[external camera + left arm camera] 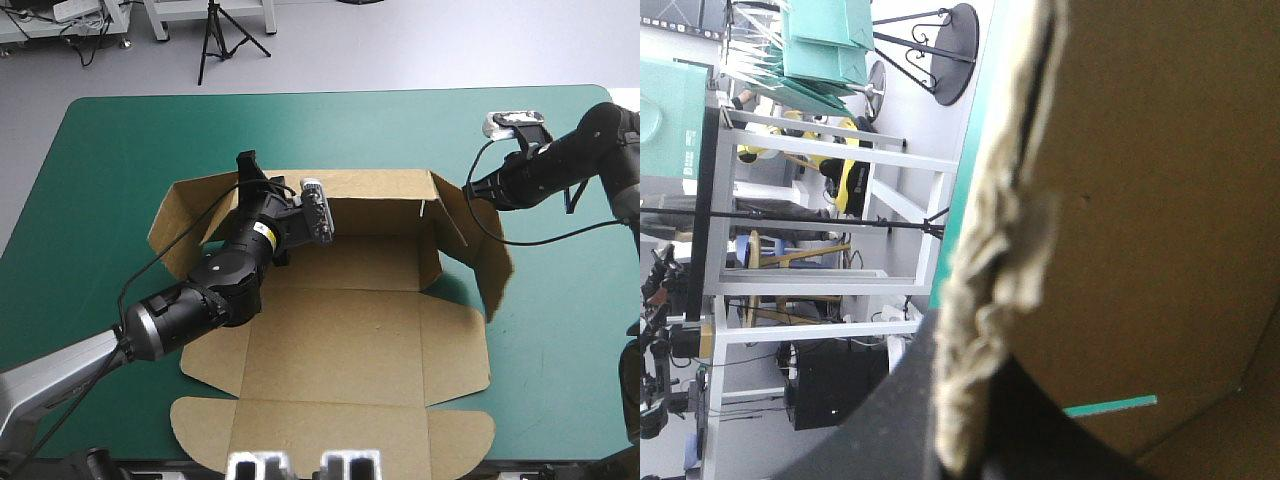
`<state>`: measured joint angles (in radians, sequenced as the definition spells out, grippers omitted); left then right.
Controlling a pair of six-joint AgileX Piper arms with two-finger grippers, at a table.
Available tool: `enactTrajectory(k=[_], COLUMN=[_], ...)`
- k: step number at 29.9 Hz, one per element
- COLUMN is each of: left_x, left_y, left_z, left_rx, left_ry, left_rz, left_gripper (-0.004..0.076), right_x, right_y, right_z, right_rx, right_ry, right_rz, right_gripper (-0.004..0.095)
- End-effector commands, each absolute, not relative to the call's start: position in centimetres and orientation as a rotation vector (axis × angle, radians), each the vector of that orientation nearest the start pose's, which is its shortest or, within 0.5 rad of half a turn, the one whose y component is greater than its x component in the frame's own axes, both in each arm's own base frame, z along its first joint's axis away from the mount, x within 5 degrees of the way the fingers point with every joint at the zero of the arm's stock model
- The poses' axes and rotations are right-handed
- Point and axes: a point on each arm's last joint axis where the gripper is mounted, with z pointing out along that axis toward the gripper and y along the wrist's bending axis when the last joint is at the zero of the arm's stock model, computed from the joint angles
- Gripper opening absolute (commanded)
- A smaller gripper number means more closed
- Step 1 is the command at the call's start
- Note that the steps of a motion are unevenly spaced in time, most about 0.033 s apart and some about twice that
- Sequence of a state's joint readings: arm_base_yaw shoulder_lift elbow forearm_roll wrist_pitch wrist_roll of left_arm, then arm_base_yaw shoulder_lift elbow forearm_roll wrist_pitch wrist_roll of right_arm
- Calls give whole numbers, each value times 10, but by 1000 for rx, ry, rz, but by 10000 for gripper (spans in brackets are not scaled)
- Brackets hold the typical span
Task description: Fold the box
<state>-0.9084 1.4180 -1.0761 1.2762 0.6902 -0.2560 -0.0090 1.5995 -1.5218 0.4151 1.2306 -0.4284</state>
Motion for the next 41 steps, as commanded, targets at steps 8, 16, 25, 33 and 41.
enactTrajectory(k=[8, 16, 25, 33, 41], left_x=[230, 238, 242, 242, 242], left_y=[-203, -211, -216, -215, -216], left_z=[351, 329, 319, 319, 320], left_rx=[1281, 1343, 1345, 1329, 1333], left_ry=[1482, 1516, 1547, 1558, 1544], left_rz=[715, 755, 759, 748, 754], left_gripper=[-8, -8, -8, -8, -8], right_x=[310, 297, 272, 259, 254], right_y=[41, 46, 48, 55, 60], right_z=[354, 333, 302, 272, 269], right_rx=[-500, -498, -477, -569, -632], right_ry=[2450, 2318, 2219, 2039, 2055], right_rz=[544, 600, 607, 636, 625], right_gripper=[-17, -18, -18, -17, 90])
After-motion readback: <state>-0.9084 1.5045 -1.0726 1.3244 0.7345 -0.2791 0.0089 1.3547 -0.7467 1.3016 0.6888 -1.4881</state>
